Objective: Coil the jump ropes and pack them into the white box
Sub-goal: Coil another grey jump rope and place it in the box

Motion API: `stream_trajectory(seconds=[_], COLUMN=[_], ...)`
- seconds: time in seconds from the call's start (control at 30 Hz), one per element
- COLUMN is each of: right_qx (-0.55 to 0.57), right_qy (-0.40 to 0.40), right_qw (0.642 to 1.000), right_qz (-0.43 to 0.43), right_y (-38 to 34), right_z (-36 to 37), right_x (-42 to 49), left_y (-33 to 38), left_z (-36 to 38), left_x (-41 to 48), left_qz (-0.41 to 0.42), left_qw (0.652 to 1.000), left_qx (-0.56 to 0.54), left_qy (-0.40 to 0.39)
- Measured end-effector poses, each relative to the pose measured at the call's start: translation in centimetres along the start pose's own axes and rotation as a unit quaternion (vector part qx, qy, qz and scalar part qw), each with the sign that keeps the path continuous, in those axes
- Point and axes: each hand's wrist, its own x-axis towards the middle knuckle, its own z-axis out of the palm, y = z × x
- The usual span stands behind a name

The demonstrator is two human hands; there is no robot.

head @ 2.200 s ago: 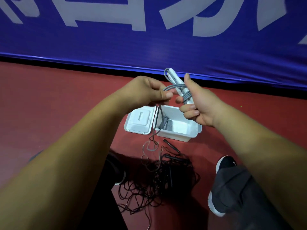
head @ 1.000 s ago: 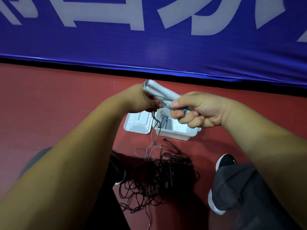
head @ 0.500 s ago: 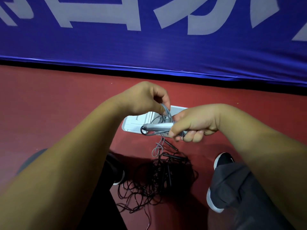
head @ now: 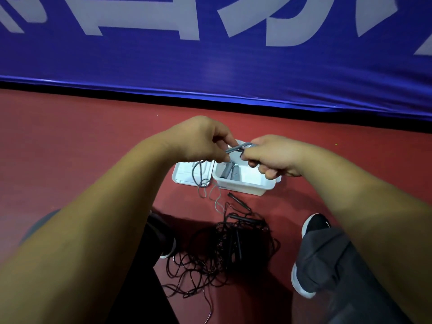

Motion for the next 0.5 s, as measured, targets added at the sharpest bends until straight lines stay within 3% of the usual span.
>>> stream_trajectory(seconds=[0.2,0.37,0.5], right_qx=[0.062,0.130,0.179], right_qy=[0.032,0.023,0.019], right_qw=[0.997,0.991,0.983], right_qz=[-0.019,-0.031,-0.041], right_y=[0.3,-0.3,-0.7], right_z=[0.1,0.2,0.0], right_x=[0.9,0.5,0.3], left_y=[-0.1,-0.4,-0.5], left_z=[0.5,0.7,0.2], left_x=[-0.1,0.1,-0.4], left_qz=[-0.025,-0.069,-0.042], left_qw=[0.997,0.997,0.991], left_qx=[0.064,-0.016,-0.083], left_qy=[-0.023,-0.040,-0.099])
